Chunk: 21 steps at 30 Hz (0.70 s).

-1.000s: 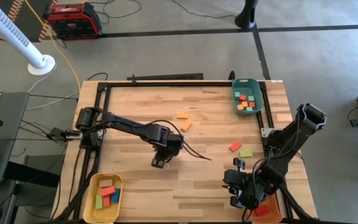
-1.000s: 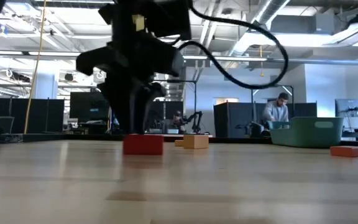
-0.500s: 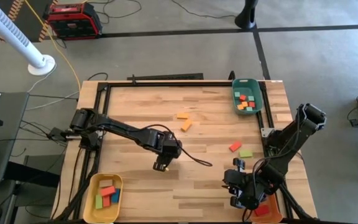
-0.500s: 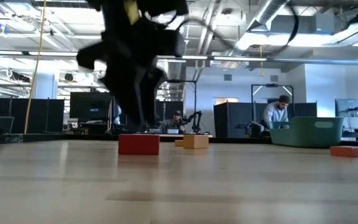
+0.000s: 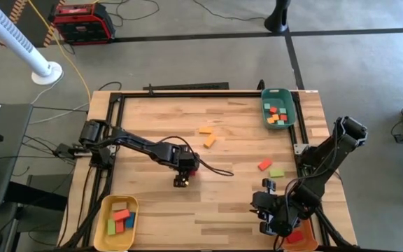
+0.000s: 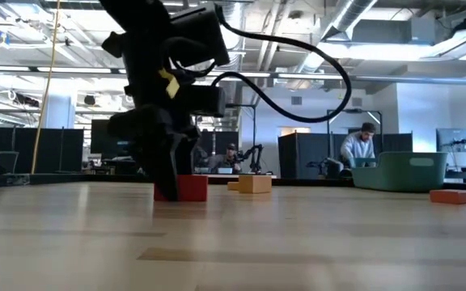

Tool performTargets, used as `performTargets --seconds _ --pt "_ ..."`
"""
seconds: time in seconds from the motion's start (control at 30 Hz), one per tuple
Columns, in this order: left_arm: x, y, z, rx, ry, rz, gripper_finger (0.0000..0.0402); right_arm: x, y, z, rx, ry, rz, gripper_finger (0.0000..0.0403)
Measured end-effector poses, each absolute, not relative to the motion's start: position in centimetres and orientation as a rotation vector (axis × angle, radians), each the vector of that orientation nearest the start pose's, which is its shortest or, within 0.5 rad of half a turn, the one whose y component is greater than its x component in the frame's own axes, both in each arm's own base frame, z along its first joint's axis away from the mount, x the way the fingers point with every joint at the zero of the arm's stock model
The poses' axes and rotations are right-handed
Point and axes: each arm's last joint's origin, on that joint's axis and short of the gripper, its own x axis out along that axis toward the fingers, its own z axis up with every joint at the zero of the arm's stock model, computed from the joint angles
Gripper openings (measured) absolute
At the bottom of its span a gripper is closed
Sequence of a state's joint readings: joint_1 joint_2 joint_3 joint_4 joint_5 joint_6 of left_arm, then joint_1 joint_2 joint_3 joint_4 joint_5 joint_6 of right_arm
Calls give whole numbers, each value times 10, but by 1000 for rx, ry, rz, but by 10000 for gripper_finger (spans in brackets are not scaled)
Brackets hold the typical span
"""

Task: Sort blocks by size
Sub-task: Put the red thick rectangle block into the yellow bin

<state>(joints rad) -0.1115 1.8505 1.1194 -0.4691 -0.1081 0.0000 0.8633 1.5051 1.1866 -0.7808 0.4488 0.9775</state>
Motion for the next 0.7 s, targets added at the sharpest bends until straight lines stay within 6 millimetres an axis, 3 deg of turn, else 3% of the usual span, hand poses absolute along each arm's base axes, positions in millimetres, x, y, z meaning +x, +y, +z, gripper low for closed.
performTargets --seconds 0.17,0.37,0.53,0.7 --pt "347 -36 146 113 1191 -30 255 202 217 264 227 931 -81 136" --pt "345 -40 146 130 1215 -103 122 205 215 264 215 928 -82 136" --pt "340 -44 152 163 1308 -128 122 205 215 264 185 899 -90 136" --pt "324 -55 175 179 1405 -146 122 207 213 265 146 885 -92 136"
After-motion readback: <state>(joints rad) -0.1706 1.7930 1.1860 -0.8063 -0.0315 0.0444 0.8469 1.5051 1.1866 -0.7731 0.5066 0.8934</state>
